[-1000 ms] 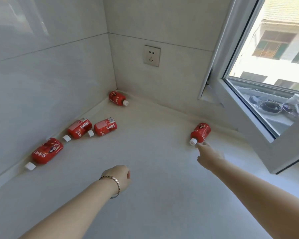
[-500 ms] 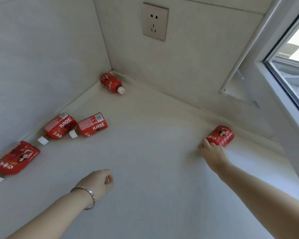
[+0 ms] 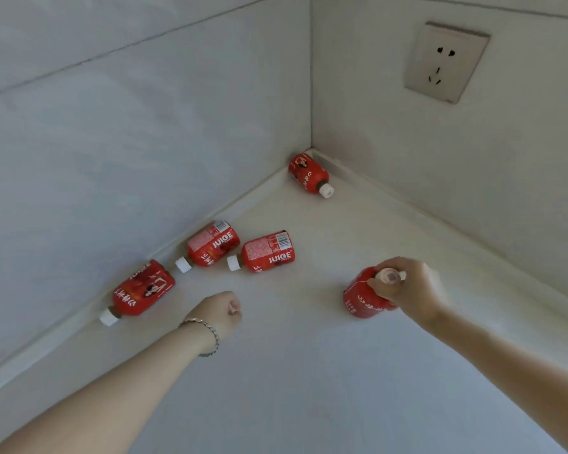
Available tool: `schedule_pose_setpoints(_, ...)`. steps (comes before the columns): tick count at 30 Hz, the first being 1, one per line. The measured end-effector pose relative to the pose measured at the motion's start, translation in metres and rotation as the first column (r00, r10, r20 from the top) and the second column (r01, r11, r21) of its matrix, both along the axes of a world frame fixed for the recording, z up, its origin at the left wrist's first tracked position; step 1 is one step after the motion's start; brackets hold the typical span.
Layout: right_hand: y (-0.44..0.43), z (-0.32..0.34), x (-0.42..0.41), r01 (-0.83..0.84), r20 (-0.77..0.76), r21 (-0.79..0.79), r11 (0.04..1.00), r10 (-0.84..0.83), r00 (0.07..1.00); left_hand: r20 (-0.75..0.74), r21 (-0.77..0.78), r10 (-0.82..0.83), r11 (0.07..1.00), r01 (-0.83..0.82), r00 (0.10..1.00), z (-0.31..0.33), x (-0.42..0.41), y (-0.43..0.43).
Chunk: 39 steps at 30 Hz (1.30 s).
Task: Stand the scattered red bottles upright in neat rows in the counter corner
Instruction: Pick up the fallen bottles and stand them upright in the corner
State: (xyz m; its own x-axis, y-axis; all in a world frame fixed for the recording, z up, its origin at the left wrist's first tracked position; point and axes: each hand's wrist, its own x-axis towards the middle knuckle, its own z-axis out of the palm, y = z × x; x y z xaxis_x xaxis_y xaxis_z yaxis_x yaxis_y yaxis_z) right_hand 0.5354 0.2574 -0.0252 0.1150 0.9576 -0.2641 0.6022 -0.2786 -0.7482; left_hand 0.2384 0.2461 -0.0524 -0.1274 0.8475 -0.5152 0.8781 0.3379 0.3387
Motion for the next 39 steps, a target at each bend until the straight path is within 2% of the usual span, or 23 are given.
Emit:
schedule_pose_setpoints(3,0.022,-0.009,-0.035,-0.121,0.16,-0.018,0.992,0.122,0.98,-0.059,0.14,0.071,0.988,-0.062,0.996,-0.004,-0.018,0.031)
schedule_pose_setpoints(5,0.03,-0.009,-0.043,-0.174,0.238,-0.032,0.984,0.177,0.955,-0.12,0.247,0.06,0.969,-0.028,0.991,-0.005,-0.024,0.052)
schedule_pose_setpoints(7,0.036,-0.01,-0.048,-0.231,0.295,-0.05,0.972,0.236,0.926,-0.159,0.249,0.008,0.968,0.033,0.987,-0.015,-0.03,0.072)
schedule_pose_setpoints(11,0.035,-0.012,-0.051,-0.252,0.365,-0.016,0.968,0.24,0.9,-0.039,0.111,-0.111,0.987,0.114,0.993,-0.041,-0.025,0.092)
schedule_pose_setpoints(16,0.033,-0.019,-0.047,-0.229,0.347,0.034,0.973,0.204,0.915,0.252,0.263,-0.052,0.965,-0.016,0.966,-0.056,-0.02,0.072)
schedule_pose_setpoints(18,0.032,-0.018,-0.048,-0.248,0.357,0.02,0.969,0.225,0.907,0.25,0.35,-0.048,0.936,-0.044,0.967,-0.049,-0.014,0.054)
schedule_pose_setpoints(20,0.029,-0.016,-0.049,-0.252,0.402,0.013,0.968,0.226,0.887,0.2,0.424,-0.09,0.906,-0.003,0.976,-0.039,-0.01,0.041)
schedule_pose_setpoints(24,0.022,-0.009,-0.054,-0.244,0.494,-0.028,0.969,0.226,0.839,0.154,0.412,-0.148,0.908,0.072,0.977,-0.007,-0.007,0.014)
schedule_pose_setpoints(28,0.006,0.005,-0.068,-0.25,0.49,-0.09,0.964,0.261,0.832,0.134,0.432,-0.097,0.901,0.03,0.986,0.026,-0.014,-0.042)
schedule_pose_setpoints(31,-0.017,0.015,-0.095,-0.317,0.501,-0.116,0.941,0.331,0.799,0.201,0.475,0.018,0.873,-0.113,0.979,0.047,-0.037,-0.096)
schedule_pose_setpoints(34,-0.048,0.035,-0.142,-0.396,0.449,-0.127,0.909,0.409,0.795,0.24,0.499,0.17,0.823,-0.272,0.956,0.066,-0.07,-0.152)
schedule_pose_setpoints(36,-0.074,0.05,-0.183,-0.516,0.449,-0.142,0.845,0.52,0.727,0.235,0.499,0.257,0.796,-0.343,0.937,0.074,-0.096,-0.193)
schedule_pose_setpoints(39,-0.129,0.068,-0.253,-0.696,0.475,-0.153,0.702,0.669,0.571,0.247,0.477,0.374,0.756,-0.449,0.894,0.081,-0.145,-0.266)
